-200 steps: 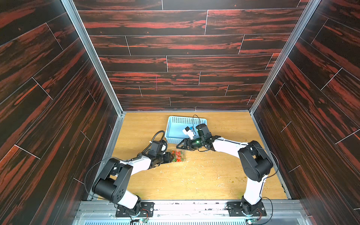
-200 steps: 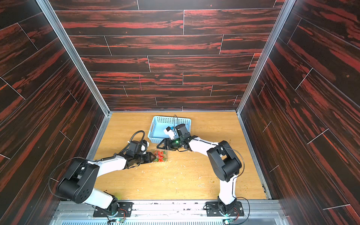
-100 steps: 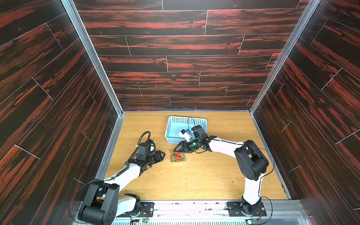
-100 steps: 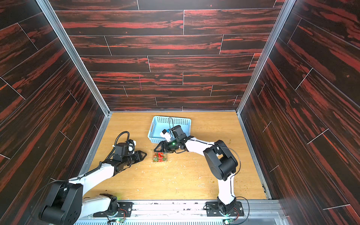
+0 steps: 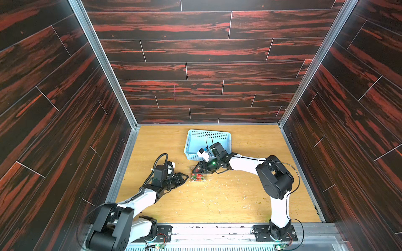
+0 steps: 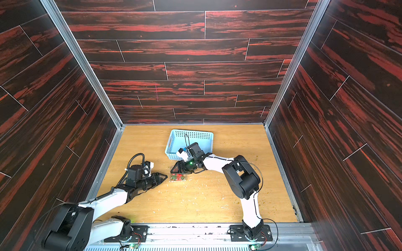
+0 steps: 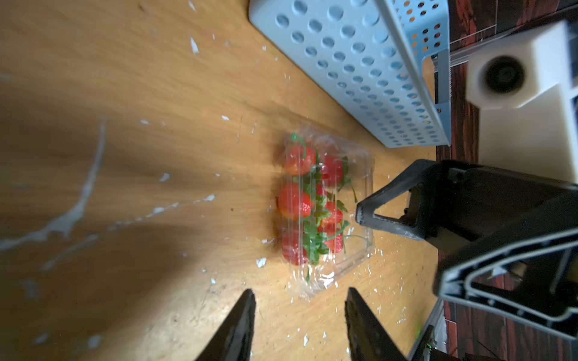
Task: Pack strawberries into containers
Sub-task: Close the packing box at the center of the board.
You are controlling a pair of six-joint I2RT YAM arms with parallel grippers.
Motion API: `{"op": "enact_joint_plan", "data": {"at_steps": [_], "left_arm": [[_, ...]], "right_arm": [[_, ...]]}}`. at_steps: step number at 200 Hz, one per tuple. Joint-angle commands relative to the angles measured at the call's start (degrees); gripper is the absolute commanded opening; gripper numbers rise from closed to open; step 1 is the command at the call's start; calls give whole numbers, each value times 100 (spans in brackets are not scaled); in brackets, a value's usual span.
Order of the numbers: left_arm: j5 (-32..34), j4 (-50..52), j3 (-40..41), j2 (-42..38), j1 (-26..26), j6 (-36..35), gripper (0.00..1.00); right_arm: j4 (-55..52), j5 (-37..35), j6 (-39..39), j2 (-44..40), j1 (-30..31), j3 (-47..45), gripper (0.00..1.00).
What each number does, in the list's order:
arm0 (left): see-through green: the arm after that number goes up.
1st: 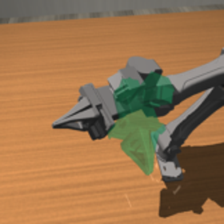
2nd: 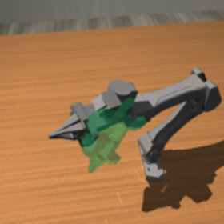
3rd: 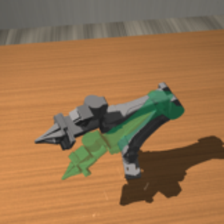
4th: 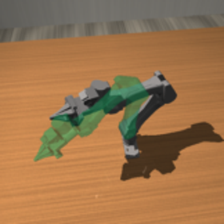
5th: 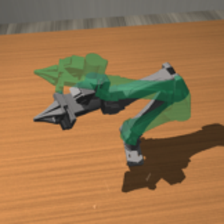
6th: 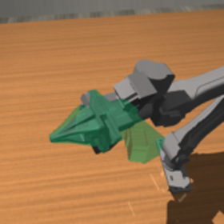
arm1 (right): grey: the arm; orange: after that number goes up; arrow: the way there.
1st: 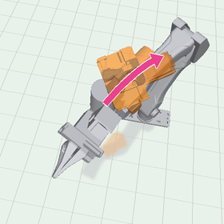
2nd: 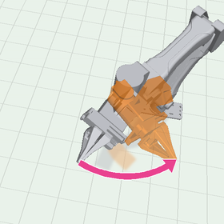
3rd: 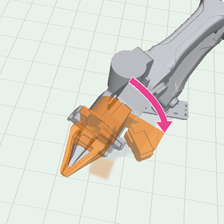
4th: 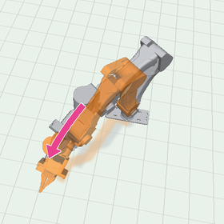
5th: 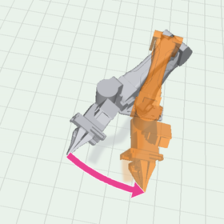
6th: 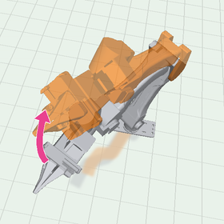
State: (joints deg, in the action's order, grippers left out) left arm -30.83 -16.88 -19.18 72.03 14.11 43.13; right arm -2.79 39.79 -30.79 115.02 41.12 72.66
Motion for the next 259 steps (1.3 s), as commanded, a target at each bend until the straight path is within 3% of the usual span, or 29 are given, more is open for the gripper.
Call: {"op": "enact_joint_plan", "data": {"at_steps": [1,66,202,216,244,259], "left_arm": [[-193,-765,37,317,133,293,49],[-302,-1835,10,1303,250,599,43],[-370,-2664,204,2112,277,643,14],[-413,-2702,187,2128,277,653,16],[-403,-2146,28,1763,278,436,39],[-333,-1421,-142,1329,268,94,46]], "right_arm": [[-117,-41,90,134,37,126,69],[-49,-22,52,117,36,68,69],[38,35,-51,196,36,20,68],[23,30,-37,179,36,20,69],[-14,-15,2,102,30,37,69],[-53,-41,48,24,31,53,69]]}}
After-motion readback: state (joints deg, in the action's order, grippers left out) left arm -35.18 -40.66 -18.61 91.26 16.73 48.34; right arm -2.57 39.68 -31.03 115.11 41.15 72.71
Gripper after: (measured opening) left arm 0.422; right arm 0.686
